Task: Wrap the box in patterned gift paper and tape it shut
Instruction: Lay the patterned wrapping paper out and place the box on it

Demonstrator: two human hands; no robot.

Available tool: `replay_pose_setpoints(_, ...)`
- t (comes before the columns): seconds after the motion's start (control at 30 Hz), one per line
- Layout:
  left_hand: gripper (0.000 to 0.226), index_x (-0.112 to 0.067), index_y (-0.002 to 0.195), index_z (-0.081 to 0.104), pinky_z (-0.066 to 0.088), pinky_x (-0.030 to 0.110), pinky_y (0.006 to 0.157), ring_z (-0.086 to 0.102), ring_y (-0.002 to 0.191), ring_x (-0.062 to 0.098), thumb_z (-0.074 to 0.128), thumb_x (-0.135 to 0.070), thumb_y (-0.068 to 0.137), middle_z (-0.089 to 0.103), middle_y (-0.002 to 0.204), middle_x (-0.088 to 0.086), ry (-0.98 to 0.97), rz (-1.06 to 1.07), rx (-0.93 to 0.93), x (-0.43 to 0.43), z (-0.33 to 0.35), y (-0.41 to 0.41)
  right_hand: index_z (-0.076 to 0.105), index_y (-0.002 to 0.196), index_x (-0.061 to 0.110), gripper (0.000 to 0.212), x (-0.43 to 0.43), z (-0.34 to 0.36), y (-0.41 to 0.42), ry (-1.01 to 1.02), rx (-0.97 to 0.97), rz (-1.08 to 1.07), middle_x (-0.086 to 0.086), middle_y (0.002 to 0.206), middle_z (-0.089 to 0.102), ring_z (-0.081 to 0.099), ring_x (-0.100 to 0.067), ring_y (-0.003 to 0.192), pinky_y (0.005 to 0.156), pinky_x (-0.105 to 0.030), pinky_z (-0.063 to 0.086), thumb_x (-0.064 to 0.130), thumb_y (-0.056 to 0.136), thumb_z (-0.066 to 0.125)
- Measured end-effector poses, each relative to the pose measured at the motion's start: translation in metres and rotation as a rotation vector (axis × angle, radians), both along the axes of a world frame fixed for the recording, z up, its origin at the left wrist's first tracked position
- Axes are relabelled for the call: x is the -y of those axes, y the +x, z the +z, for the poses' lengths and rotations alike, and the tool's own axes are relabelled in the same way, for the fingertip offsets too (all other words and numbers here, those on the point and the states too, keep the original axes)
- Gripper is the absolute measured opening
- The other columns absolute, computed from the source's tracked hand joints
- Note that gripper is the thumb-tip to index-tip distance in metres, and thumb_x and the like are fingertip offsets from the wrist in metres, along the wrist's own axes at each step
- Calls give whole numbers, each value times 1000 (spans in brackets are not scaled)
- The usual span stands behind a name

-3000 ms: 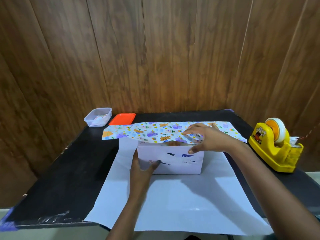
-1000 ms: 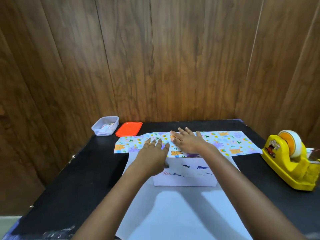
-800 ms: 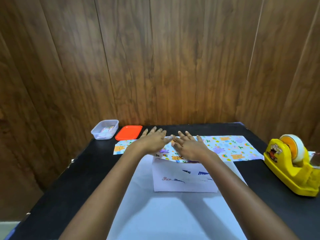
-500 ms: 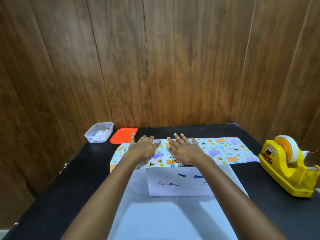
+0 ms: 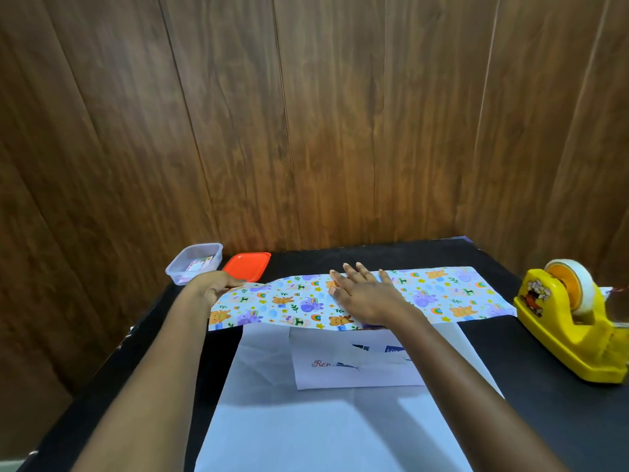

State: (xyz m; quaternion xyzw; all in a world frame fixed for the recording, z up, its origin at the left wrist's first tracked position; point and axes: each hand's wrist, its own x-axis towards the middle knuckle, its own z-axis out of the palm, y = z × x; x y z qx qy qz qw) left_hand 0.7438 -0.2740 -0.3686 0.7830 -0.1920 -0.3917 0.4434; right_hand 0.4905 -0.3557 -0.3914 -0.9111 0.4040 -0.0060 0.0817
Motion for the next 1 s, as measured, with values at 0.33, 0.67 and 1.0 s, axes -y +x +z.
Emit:
replay_pose_setpoints(0.33,34,-5,103,59,41,39,90,52,111,34,55,-36,91,57,111,12,31,-1,1056,6,39,-39,4,151,29,53,1,2,2,16,6,-5,-1,159,-7,-10,-20,146,115,-48,-6,45,101,14)
replay_pose_setpoints(0.67,108,-7,150,-1,-1,31,117,-9,145,18,60,-61,78,-4,158,8,108,-958,1326,-11,-15,-159,22,148,8,49,5,16,-6,156,155,-56,-14,158,0,-2,-25,146,116,-38,3,21,101,32)
replay_pose_setpoints(1.0,95,-9,150,-2,7,27,116,-3,146,16,54,-54,87,-7,158,5,98,-968,1347,-22,-15,-160,14,151,25,48,11,6,-25,56,55,-21,3,159,4,-1,-18,147,115,-49,-2,33,103,18)
